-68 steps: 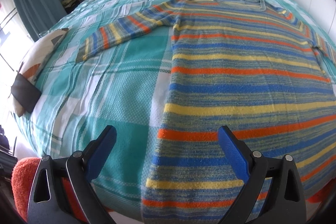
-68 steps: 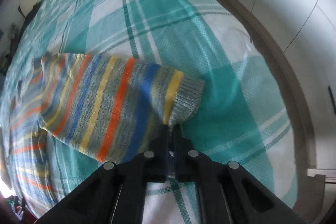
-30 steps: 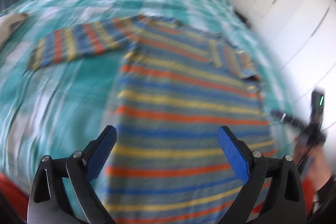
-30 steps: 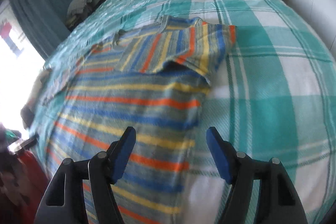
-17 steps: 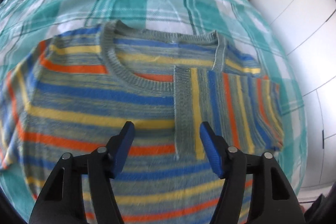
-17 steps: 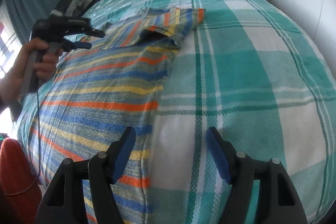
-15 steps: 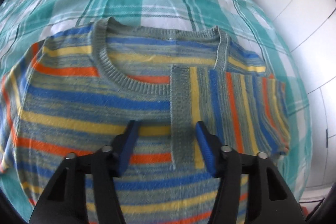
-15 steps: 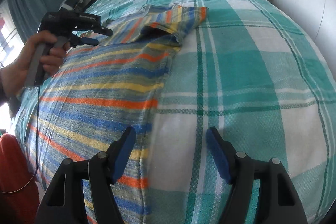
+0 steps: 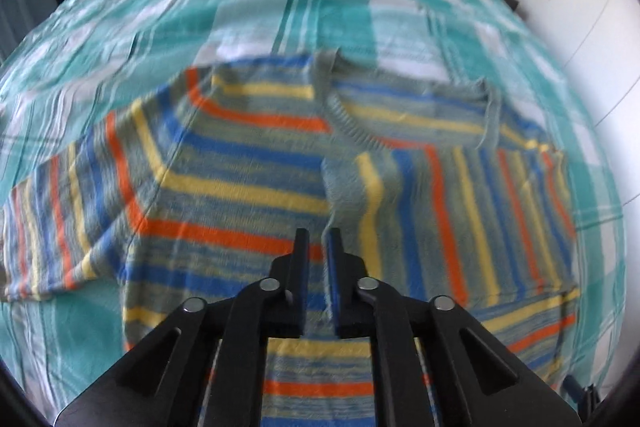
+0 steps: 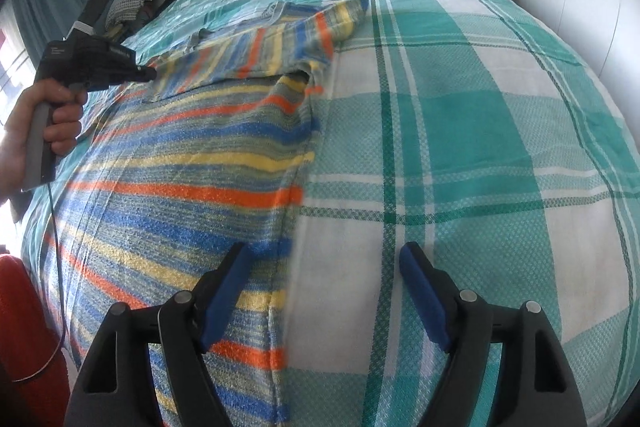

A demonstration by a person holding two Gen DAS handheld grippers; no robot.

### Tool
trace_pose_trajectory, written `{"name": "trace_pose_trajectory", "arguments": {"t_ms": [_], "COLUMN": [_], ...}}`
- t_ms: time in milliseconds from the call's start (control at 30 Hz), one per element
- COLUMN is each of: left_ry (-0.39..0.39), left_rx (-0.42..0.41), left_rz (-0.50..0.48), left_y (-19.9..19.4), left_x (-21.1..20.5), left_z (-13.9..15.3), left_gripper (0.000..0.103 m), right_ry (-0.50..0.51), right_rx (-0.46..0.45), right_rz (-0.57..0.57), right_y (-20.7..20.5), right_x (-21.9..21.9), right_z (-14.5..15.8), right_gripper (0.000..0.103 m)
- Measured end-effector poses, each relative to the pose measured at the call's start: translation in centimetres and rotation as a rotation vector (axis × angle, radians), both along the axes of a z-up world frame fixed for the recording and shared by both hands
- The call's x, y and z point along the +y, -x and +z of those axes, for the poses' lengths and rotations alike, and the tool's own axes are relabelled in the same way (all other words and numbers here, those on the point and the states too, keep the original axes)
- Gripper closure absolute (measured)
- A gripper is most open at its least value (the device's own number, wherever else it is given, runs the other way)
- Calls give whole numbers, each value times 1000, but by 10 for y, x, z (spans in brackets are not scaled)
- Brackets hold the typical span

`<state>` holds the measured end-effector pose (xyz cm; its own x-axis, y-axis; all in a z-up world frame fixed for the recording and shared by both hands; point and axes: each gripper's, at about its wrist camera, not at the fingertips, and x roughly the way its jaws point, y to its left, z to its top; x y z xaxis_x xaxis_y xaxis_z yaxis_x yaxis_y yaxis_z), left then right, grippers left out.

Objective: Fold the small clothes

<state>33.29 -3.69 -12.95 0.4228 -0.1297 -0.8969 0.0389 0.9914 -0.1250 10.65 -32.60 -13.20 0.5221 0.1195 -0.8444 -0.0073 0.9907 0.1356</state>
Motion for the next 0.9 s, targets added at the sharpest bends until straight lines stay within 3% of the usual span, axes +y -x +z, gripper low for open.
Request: {"name": "trace_pose_trajectory", "arguments": {"t_ms": [100, 167, 300, 433, 500, 533, 733, 900], "left_ry": [12, 17, 32, -40, -72, -87, -186, -140], "left_rx": [-52, -97, -118, -139, -134, -133, -97, -81], "left_rz": [22, 20, -15, -31, -37, -41, -53, -30], "left_y": [19, 44, 99, 153, 173, 181, 198, 200], "left_x": [8, 14, 27, 32, 34, 34, 37, 47], "left_z": [11, 23, 30, 23, 16, 12, -20, -31], "left_gripper": [35, 25, 16, 10, 9, 7, 4, 0], "right_ry": [30, 43, 121, 213, 256, 281, 364, 472], "right_rx": [-4, -12, -83, -137, -146, -150, -159, -164], "right_rz": [14, 8, -25, -71, -98, -116, -179, -202], "right_y": [1, 2, 11, 20, 23, 24, 31, 41], "right_x": [4, 4, 8, 13, 15, 17, 22, 29], "right_z": [1, 5, 23, 41, 48, 50, 58, 56], "right_gripper": [25, 26, 26, 23, 5, 2, 1, 1]}}
